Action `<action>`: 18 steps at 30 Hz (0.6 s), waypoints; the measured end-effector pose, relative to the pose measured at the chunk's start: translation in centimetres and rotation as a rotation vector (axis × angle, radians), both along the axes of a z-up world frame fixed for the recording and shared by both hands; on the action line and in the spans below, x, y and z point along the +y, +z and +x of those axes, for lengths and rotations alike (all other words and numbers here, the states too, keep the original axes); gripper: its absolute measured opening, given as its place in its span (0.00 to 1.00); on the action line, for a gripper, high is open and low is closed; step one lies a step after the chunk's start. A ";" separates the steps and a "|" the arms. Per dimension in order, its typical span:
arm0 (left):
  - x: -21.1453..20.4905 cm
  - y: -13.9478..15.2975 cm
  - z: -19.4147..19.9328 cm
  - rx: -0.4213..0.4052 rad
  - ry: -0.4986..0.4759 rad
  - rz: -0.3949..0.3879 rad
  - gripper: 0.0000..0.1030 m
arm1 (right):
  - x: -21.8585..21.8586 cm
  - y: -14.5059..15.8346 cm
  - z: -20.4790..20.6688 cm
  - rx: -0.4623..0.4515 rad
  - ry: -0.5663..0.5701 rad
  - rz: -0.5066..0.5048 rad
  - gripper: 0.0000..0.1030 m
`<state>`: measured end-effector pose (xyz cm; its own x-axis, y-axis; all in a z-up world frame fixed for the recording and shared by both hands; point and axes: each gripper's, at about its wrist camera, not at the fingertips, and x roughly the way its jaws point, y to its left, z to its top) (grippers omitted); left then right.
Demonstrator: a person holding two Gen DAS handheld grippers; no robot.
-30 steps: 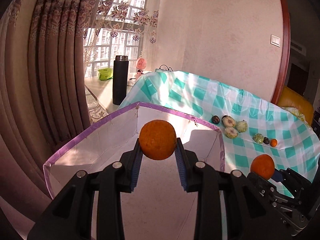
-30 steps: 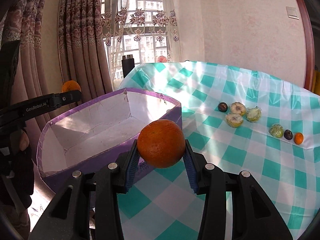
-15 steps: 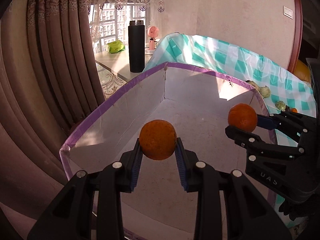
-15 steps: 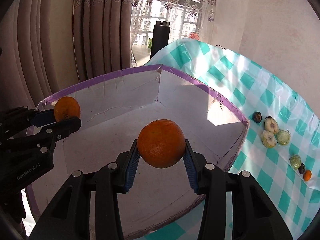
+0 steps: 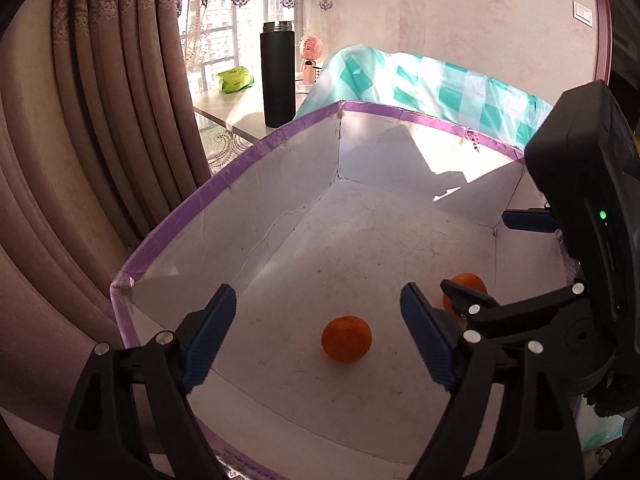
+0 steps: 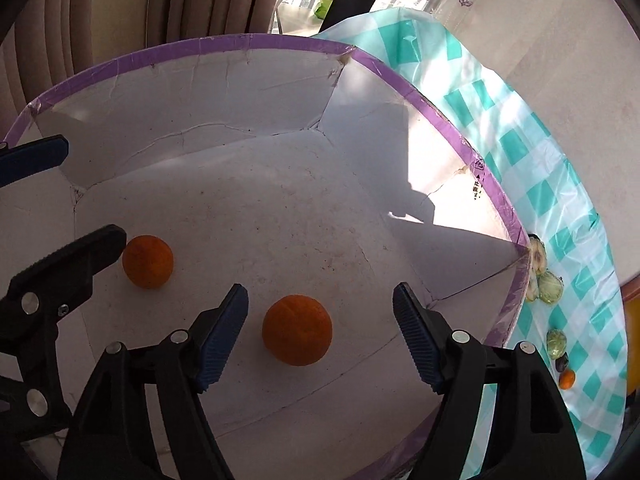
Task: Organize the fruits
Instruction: 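Move both open tools back toward the fruit row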
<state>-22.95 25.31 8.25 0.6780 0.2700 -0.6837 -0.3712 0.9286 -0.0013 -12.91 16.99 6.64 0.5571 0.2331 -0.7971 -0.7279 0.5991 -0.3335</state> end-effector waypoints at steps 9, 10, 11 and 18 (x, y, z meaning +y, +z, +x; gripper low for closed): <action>0.4 0.3 -0.2 -0.022 0.002 0.012 0.86 | -1.1 1.0 -0.9 -0.096 0.013 0.132 0.83; 0.3 0.4 -0.4 -0.028 0.012 0.022 0.87 | -1.6 1.5 -1.0 -0.117 0.014 0.172 0.83; 0.2 0.7 -0.5 -0.039 0.021 0.037 0.87 | -2.4 2.1 -1.2 -0.144 0.014 0.219 0.83; -3.1 5.2 -3.3 -0.297 0.034 0.153 0.97 | -11.6 5.8 -1.9 -0.376 -0.084 0.568 0.83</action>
